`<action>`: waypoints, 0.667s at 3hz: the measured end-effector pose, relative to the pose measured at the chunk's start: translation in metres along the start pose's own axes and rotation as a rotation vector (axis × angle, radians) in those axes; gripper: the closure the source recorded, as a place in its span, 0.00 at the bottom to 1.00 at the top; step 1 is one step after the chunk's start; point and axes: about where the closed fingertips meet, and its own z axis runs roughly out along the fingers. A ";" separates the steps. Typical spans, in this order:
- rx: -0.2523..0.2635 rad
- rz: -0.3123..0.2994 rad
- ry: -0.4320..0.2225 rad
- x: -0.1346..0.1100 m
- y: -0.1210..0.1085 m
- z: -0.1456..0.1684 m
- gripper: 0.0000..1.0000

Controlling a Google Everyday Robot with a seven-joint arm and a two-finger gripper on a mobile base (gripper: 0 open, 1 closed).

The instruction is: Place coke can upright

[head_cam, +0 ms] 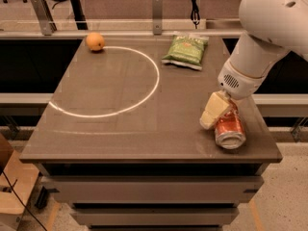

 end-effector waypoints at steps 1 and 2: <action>0.025 -0.002 -0.008 -0.002 0.003 -0.011 0.64; 0.066 -0.036 -0.077 -0.013 0.010 -0.042 0.88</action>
Offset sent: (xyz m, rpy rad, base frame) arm 0.0029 0.0197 0.0859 0.0111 -0.2063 0.0504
